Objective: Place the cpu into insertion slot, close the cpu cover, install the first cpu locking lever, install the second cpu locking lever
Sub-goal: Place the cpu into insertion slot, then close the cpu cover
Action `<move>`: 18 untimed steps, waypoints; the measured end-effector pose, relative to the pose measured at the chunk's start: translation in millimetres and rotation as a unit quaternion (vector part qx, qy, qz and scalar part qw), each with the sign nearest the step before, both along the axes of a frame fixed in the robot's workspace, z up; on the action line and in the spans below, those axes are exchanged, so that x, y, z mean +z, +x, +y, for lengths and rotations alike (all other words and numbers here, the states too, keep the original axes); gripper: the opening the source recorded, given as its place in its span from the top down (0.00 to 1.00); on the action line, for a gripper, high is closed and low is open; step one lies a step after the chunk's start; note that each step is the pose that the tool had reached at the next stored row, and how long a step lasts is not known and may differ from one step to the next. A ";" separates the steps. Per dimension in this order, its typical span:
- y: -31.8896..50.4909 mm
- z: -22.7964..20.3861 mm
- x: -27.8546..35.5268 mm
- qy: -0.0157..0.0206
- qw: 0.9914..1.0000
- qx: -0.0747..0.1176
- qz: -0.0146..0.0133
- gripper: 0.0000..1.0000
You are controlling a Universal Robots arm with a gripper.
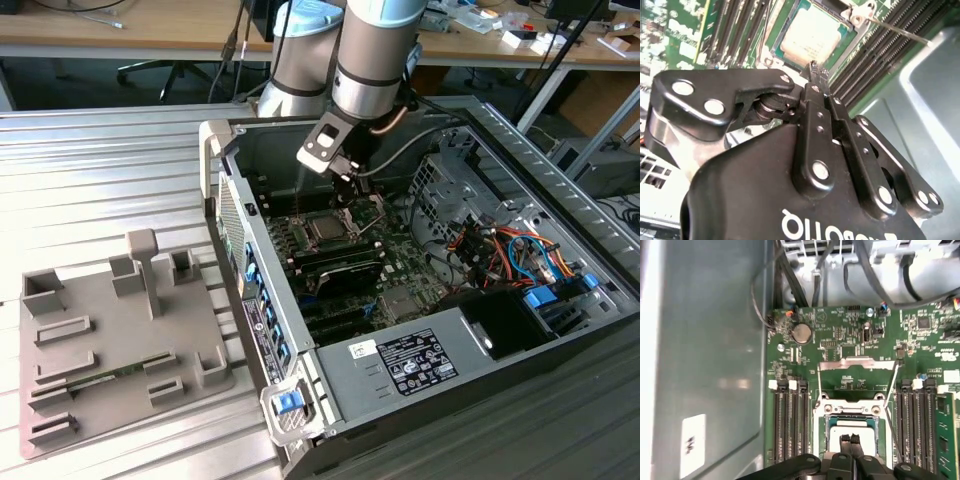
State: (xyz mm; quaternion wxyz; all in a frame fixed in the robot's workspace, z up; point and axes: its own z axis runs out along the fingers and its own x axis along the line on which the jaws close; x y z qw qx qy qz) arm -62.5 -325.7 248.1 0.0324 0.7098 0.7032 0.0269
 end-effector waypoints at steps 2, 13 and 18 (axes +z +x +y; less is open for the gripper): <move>0.1 0.0 2.3 0.000 1.000 0.000 0.000 0.89; 0.0 0.0 2.5 0.000 1.000 0.000 0.000 0.89; 0.1 0.0 1.7 -0.003 0.999 0.000 0.033 0.89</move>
